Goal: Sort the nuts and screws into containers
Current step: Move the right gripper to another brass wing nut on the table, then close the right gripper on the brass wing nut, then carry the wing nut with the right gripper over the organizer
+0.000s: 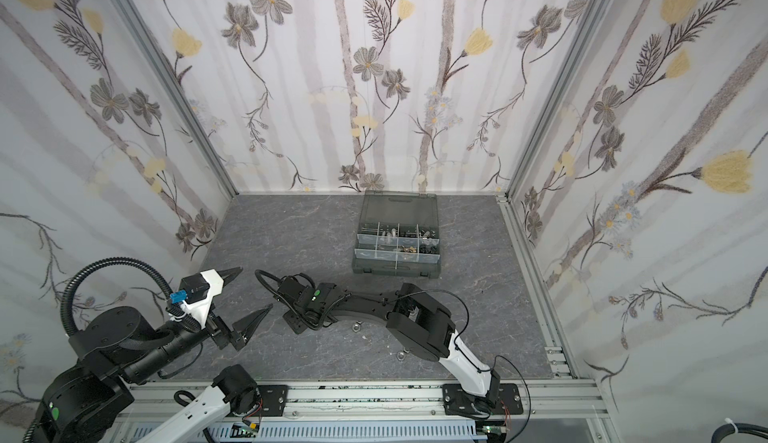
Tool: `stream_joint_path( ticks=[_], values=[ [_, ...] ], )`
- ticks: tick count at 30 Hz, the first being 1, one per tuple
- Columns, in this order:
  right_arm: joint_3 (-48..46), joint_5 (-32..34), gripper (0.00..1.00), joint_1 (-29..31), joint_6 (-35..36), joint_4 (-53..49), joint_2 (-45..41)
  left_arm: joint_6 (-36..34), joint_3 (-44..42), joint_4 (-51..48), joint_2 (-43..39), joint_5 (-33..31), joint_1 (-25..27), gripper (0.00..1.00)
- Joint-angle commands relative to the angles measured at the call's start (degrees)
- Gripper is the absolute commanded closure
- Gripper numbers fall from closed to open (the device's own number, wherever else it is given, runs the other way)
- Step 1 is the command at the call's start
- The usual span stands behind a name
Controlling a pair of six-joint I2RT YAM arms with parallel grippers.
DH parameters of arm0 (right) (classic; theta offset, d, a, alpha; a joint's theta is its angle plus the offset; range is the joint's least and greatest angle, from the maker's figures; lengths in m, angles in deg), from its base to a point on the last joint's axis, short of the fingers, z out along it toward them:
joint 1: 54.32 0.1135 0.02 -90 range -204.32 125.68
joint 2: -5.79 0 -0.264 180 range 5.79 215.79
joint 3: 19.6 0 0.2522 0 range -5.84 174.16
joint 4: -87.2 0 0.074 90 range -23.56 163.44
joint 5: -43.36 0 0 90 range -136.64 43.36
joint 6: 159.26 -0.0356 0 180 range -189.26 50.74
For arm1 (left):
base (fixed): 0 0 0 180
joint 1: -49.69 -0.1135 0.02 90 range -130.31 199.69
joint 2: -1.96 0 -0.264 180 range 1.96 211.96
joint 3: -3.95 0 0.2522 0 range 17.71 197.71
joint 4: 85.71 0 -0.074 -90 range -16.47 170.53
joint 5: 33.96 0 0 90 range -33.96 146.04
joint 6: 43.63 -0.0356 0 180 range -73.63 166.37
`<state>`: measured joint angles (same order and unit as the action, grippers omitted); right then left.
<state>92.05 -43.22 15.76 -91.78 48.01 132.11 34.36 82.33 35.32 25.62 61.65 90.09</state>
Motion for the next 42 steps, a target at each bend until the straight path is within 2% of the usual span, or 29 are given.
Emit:
stream_joint_path(
  ticks=[1, 6, 11, 21, 27, 33, 42],
  values=[
    [1.06, 1.05, 0.38, 0.55, -2.17, -1.38, 1.11, -0.56, -0.13, 0.34, -0.40, -0.24, 0.45, 0.00],
    [2.65, 2.25, 0.39, 1.36, -1.97, -2.91, 3.28, -1.30, -0.64, 0.39, -0.81, -1.00, 1.23, 0.00],
    [3.69, 2.89, 0.46, 1.59, -2.00, -4.26, 4.89, -1.44, -0.81, 0.39, -1.66, -1.25, 1.57, 0.00],
    [7.91, 3.21, 0.72, 1.55, -1.32, -7.23, 8.24, -1.35, -0.99, -0.02, -2.81, -1.26, 1.74, 0.00],
    [8.31, 3.35, 0.82, 1.54, -0.50, -8.74, 8.31, -1.70, -1.43, 0.33, -2.75, -1.71, 2.42, 0.00],
    [7.52, 4.31, 0.88, 1.37, 0.32, -10.35, 7.10, -2.14, -1.68, 0.47, -2.57, -2.48, 2.75, 0.00],
    [6.30, 5.23, 0.90, -0.57, 1.21, -10.24, 3.76, -2.40, -1.57, 0.67, -1.62, -2.70, 2.84, 0.00]
  ],
)
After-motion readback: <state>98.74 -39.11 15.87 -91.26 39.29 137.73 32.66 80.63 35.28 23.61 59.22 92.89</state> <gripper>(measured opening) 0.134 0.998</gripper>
